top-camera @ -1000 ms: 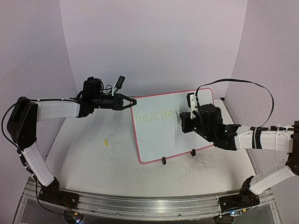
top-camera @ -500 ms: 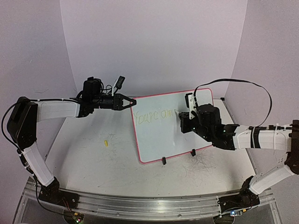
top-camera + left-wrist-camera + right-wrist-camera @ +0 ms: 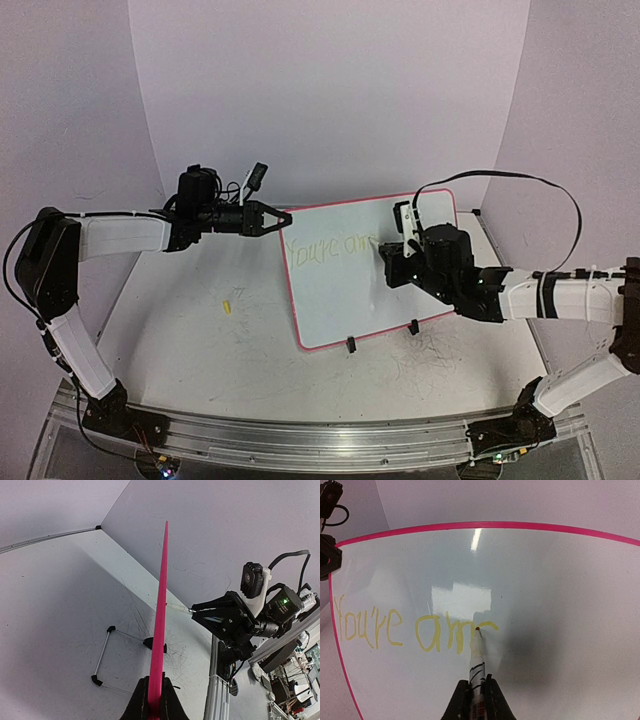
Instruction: Write a sentence on the whiteboard
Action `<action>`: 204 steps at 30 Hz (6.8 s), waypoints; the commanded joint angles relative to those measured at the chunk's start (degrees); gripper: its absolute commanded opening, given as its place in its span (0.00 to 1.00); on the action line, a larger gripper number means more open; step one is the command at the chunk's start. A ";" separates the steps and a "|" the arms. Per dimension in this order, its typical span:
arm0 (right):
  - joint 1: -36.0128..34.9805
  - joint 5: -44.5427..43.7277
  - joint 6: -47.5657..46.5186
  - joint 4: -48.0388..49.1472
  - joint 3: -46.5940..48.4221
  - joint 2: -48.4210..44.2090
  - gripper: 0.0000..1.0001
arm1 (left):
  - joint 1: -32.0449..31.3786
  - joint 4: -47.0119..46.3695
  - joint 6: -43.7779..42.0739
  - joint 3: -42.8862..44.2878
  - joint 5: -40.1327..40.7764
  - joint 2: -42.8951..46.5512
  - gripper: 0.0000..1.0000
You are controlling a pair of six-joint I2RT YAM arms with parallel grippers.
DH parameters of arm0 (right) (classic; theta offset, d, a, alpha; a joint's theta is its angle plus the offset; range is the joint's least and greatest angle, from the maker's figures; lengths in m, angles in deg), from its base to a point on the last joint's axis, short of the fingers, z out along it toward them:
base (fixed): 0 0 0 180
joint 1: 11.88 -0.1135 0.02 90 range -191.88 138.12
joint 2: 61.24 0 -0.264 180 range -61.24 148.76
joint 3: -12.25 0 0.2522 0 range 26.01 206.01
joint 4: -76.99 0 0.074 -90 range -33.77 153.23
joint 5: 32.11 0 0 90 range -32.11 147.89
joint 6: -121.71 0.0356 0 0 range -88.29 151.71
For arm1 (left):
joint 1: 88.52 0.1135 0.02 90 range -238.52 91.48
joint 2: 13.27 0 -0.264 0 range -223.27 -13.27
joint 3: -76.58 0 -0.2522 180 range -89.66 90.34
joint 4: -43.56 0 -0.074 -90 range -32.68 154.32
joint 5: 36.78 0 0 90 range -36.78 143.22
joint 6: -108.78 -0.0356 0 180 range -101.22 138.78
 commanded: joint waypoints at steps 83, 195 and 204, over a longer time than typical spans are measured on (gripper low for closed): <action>1.40 -3.64 2.41 0.76 1.91 -1.79 0.00 | 0.16 1.66 -0.85 -0.22 1.36 2.00 0.00; 3.65 -2.66 3.63 -2.41 0.20 -6.03 0.00 | 0.07 1.66 -0.76 -0.08 1.06 1.86 0.00; 3.63 -3.60 3.20 -2.15 0.87 -3.58 0.00 | 0.05 1.66 -0.76 -0.16 1.08 1.97 0.00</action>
